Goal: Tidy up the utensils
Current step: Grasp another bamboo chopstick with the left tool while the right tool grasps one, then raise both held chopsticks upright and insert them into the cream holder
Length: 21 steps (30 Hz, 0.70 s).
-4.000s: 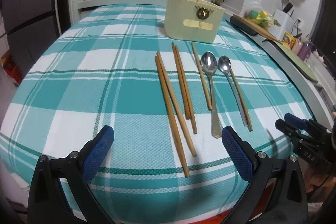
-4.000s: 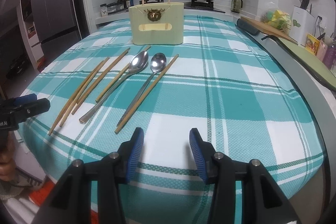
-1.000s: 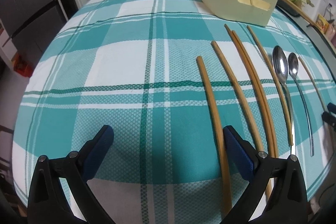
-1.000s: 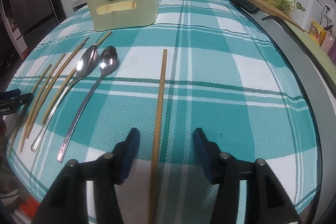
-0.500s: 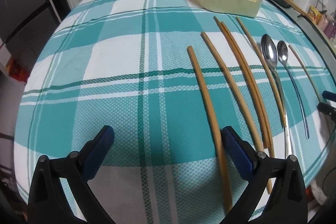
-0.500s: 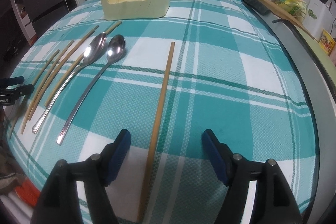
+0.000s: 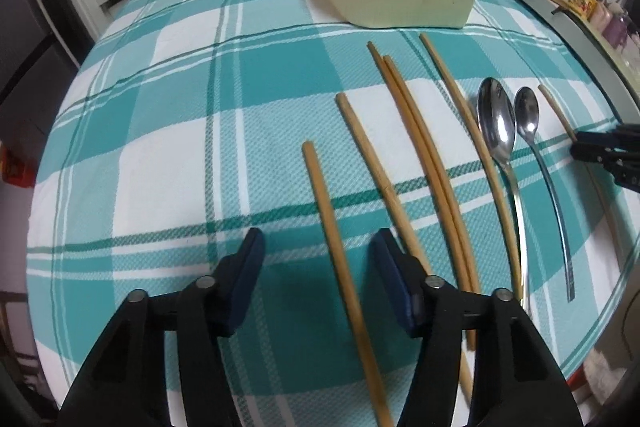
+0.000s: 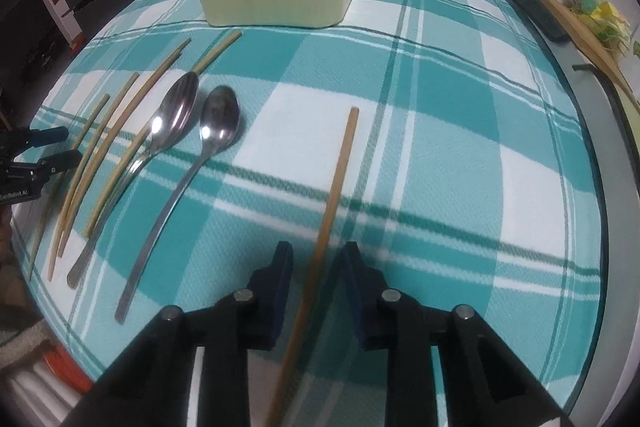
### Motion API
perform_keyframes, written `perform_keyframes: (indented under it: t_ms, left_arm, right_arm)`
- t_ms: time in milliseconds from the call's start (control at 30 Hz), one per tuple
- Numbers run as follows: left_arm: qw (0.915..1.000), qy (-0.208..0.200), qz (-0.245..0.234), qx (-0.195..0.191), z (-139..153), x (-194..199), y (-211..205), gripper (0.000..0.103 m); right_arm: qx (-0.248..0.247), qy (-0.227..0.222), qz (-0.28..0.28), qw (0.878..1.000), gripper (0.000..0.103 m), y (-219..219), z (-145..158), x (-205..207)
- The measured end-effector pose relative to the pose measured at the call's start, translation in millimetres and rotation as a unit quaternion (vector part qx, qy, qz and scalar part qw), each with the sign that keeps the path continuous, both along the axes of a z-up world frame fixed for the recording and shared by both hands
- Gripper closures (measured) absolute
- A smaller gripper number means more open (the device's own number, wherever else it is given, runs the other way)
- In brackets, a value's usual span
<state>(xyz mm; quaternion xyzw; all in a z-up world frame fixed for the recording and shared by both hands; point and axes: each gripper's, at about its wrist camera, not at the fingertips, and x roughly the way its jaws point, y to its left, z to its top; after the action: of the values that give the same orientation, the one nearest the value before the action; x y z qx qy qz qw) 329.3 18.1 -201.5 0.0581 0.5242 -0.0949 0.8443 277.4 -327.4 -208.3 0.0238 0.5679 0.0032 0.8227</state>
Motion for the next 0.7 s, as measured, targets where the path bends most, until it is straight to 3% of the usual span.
perform_keyframes:
  t_ms: [33, 67, 100, 233, 367, 433, 700]
  left_arm:
    - [1.0, -0.003, -0.002, 0.002, 1, 5, -3, 0.065]
    - [1.0, -0.005, -0.004, 0.001, 1, 11, -5, 0.085]
    - [1.0, -0.005, -0.006, -0.005, 2, 17, -6, 0.095]
    - [0.9993, -0.02, 0.016, -0.029, 8, 37, -1, 0.098]
    - [0.9935, -0.078, 0.037, -0.074, 47, 28, 16, 0.098]
    - [0.9887, -0.112, 0.044, -0.09, 70, 18, 24, 0.098]
    - [0.9656, -0.209, 0.05, -0.146, 139, -28, 46, 0.098]
  right_arm:
    - [-0.001, 0.0, -0.002, 1.0, 0.083, -1, -1, 11]
    - [-0.001, 0.001, -0.005, 1.0, 0.089, -2, -1, 22]
    - [0.0, 0.002, -0.008, 1.0, 0.093, -5, -2, 33]
    - [0.016, -0.005, -0.029, 0.999, 0.097, -17, -3, 71]
    - [0.06, -0.051, -0.062, 0.995, 0.097, -27, 10, 80]
    - [0.084, -0.095, -0.067, 0.99, 0.097, -29, 31, 70]
    - [0.104, -0.238, -0.048, 0.965, 0.097, -12, 129, 10]
